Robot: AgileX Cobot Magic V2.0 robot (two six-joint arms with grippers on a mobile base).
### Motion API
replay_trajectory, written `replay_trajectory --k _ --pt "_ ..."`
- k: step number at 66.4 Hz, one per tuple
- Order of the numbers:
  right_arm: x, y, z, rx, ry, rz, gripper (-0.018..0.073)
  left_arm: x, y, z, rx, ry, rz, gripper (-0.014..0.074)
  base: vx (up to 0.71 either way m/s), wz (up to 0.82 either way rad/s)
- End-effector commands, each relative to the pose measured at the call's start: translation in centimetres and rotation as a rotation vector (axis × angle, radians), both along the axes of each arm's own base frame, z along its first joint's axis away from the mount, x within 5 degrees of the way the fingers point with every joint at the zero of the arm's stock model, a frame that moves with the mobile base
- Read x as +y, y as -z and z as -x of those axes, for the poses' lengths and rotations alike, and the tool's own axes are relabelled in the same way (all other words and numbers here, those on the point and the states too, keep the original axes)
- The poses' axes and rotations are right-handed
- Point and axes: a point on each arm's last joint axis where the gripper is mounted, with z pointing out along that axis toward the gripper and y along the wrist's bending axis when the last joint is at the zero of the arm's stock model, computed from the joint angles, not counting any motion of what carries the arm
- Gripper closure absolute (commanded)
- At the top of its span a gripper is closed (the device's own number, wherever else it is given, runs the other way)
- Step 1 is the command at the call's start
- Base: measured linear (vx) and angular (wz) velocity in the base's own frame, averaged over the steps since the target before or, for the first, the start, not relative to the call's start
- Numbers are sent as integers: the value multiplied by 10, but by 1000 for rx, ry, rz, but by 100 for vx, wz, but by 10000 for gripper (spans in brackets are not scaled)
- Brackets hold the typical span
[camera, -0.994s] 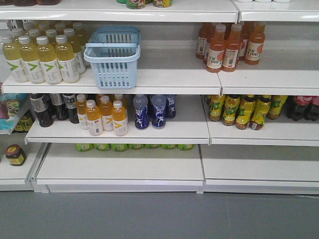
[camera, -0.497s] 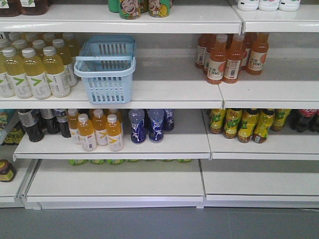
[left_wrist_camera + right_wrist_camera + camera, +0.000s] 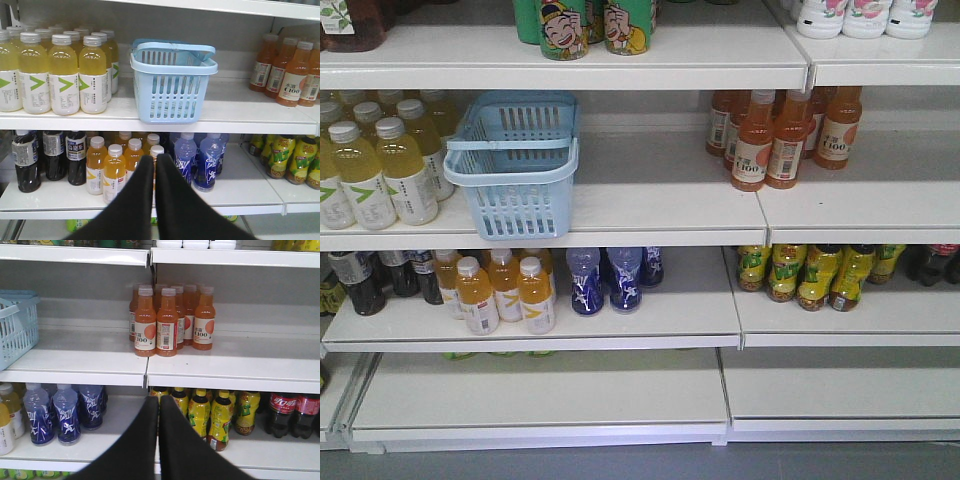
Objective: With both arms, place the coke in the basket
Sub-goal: 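Drive the base closer to the light-blue basket on the shelf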
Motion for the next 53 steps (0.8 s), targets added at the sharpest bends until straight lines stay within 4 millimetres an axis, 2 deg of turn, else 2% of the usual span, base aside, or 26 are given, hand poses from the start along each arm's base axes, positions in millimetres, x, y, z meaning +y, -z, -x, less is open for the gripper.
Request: replay_trajectory --k 1,53 --pt "0 -5 1 -87 2 0 564 -1 -8 1 -95 16 22 602 12 -1" --pt "0 -5 1 -87 2 0 564 -1 -8 1 -95 16 22 602 7 1"
